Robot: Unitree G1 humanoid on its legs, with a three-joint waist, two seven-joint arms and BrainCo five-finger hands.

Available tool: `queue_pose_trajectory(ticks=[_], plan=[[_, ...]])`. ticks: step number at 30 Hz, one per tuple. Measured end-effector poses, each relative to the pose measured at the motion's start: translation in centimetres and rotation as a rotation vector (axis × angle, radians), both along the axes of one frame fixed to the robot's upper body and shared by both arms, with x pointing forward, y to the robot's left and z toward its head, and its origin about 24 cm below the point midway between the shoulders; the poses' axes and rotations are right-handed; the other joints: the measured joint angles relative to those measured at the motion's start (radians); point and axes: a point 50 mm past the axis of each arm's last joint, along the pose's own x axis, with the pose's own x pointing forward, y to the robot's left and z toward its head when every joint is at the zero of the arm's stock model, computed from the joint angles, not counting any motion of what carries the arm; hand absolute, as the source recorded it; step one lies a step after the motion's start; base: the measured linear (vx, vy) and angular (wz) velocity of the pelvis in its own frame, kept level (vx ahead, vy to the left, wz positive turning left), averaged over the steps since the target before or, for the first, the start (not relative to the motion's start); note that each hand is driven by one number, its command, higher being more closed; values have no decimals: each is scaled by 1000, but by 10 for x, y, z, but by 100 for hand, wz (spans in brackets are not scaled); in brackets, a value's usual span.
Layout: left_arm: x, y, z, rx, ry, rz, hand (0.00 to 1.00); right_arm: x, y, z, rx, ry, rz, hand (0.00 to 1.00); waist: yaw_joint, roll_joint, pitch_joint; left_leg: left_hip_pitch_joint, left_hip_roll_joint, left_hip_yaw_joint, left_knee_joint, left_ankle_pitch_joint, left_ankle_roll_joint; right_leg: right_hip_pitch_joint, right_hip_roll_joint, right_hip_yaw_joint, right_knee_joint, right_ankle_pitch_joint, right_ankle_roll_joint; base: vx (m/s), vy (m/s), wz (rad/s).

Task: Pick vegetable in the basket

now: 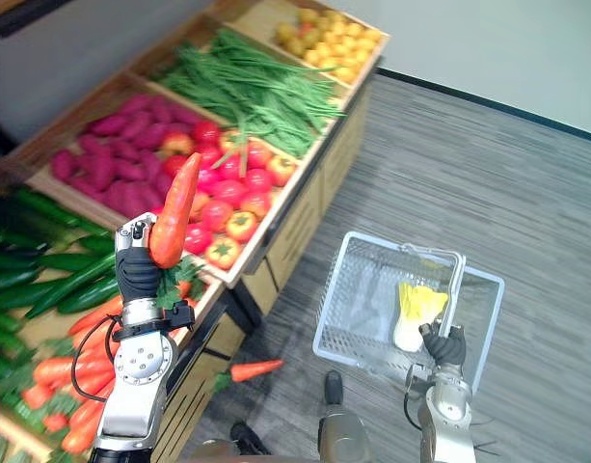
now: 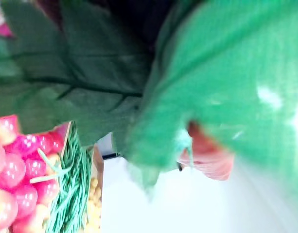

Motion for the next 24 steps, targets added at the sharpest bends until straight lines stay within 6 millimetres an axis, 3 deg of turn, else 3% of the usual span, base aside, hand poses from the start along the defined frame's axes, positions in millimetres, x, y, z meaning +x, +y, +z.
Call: queue_pose_trajectory(ticks=[3,4,5,6,7,10,12,14,16,19,24], plan=[[8,-16,-2,-6,12,-79,100,1,1,0,-5,1,8,100,-8,9,1,0,49,-53,110,-4,22,25,34,46,0,-18,-5,72,-73,-68],[12,-27,-5,-16,31,-135,100,0,1,0,-3,3,11,100,-14,10,0,-28,62,-202,209,19,76,52,46,82,-1,-31,-9,98,-96,-55],[12,-28,-7,-19,38,-144,100,0,1,0,0,1,12,100,-18,9,1,-49,54,-275,245,12,90,64,44,95,-4,-37,-14,94,-9,-64],[11,-30,-9,-25,48,-158,100,2,5,1,-1,-2,30,100,-11,10,0,-79,-1,-421,249,-46,73,73,42,135,-11,-51,-21,75,79,-70],[11,-30,-10,-19,54,-166,100,3,7,1,4,-4,39,100,3,10,0,-102,-46,-506,238,-78,82,77,40,171,-15,-52,-22,59,93,-91],[5,-31,-23,-14,107,-175,100,9,24,6,15,-33,101,100,26,6,3,-198,-159,-700,182,-102,98,92,42,265,-19,-46,-12,24,132,-106],[-1,-37,-30,-19,140,-209,100,7,30,6,17,-33,131,100,40,25,-3,-212,-158,-717,83,-17,69,102,72,321,-24,-36,28,15,156,-113],[-4,-46,-40,0,188,-272,100,2,43,12,43,-63,188,100,46,1,-16,-173,-172,-641,42,-29,80,121,56,388,-83,-12,61,70,159,-81],[-5,-54,-43,18,205,-321,100,1,49,19,62,-93,231,100,42,-9,-19,-156,-191,-606,5,-23,88,111,40,421,-97,5,75,44,103,-49],[-3,-67,-49,37,237,-392,100,5,64,22,88,-110,335,100,25,-4,-23,-119,-208,-572,-44,-14,93,110,30,447,-99,1,84,92,104,-29],[7,-81,-57,79,278,-456,100,11,83,24,112,-119,467,100,24,-4,-24,-81,-211,-525,-98,-4,83,88,38,491,-102,4,85,104,35,-32]])
